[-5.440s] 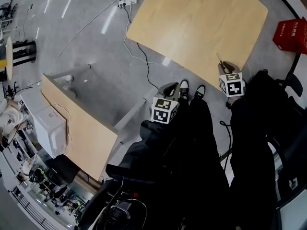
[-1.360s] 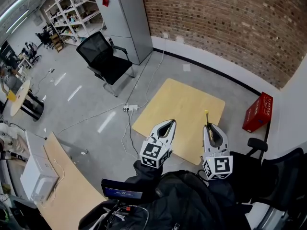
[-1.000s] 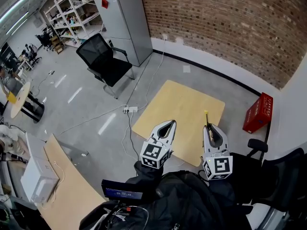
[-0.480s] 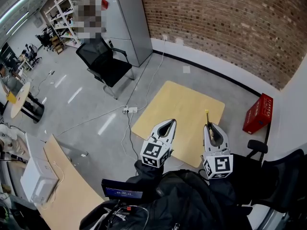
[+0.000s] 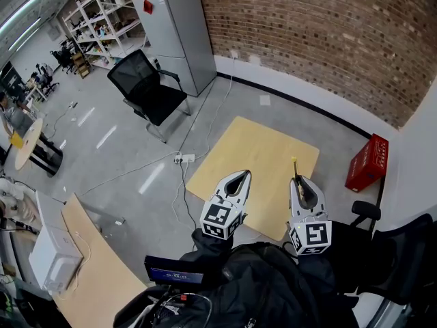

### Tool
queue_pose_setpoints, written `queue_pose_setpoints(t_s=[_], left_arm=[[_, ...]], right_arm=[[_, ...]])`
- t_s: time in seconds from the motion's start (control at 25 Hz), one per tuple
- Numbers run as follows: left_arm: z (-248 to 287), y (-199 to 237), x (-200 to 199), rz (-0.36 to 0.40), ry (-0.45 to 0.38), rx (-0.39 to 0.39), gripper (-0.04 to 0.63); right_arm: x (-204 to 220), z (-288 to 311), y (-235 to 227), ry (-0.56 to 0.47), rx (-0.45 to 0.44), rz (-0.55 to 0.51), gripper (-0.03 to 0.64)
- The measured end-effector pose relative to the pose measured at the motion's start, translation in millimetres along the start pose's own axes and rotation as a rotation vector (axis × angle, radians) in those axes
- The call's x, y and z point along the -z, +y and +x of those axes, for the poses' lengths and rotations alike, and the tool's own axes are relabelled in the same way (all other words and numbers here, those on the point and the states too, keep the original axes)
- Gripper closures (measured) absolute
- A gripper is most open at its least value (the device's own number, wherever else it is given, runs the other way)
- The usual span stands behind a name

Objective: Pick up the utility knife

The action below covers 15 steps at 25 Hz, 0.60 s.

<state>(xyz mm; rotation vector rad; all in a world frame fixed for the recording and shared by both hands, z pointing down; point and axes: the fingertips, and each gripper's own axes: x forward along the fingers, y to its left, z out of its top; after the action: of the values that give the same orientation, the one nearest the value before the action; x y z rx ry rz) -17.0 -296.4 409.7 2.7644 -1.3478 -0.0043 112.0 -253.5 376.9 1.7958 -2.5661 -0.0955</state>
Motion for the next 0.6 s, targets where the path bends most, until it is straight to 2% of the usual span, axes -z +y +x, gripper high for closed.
queue_pose_setpoints(t_s=[0.6], left_arm=[[1.9, 0.7, 6.0, -0.012, 0.009, -0.020, 0.598]], right_arm=[[5.1, 0.7, -3.5, 0.003, -0.012, 0.007, 0.549]])
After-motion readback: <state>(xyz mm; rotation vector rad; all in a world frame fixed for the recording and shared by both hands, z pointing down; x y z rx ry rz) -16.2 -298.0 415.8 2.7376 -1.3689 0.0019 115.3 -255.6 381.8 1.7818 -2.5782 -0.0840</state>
